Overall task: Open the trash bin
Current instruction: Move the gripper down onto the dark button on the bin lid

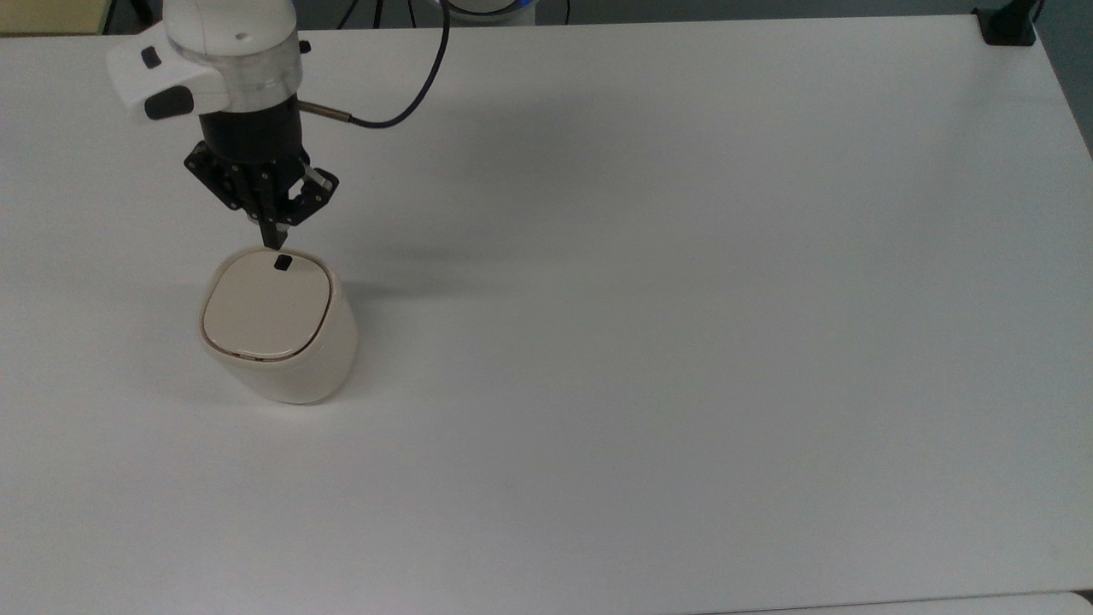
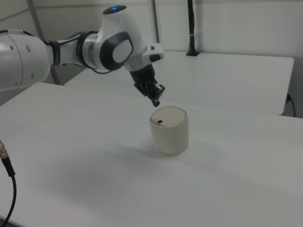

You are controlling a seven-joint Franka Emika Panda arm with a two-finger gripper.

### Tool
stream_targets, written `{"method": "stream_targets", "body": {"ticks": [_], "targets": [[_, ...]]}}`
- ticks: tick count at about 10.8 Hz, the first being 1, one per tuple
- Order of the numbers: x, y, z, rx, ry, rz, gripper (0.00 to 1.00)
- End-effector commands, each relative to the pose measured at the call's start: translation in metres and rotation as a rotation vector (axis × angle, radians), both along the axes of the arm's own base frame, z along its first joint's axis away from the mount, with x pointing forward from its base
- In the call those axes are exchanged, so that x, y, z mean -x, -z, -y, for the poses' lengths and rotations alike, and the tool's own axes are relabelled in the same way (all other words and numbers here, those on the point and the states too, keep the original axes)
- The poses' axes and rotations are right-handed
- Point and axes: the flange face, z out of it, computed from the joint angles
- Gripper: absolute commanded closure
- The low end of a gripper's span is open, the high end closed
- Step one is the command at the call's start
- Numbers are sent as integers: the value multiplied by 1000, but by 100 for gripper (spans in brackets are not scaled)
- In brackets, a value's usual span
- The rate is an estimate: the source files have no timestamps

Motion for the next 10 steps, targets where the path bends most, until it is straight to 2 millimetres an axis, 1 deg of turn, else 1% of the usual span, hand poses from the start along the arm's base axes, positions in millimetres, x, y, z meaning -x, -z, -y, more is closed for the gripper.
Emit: {"method": "stream_targets", "body": {"ticks": [1, 2, 3, 5, 7, 8, 9, 10], "targets": [[-13, 32, 12, 0, 34, -1, 100], [-14, 41, 12, -2, 34, -14, 100], [-14, 45, 13, -3, 35, -21, 100], [-14, 58, 13, -7, 35, -43, 100], [-14, 80, 19, -12, 43, -77, 100], [-15, 80, 19, -13, 45, -76, 100], [-13, 63, 19, -18, 49, -59, 100], [-6, 25, 11, -17, 43, -12, 100]]}}
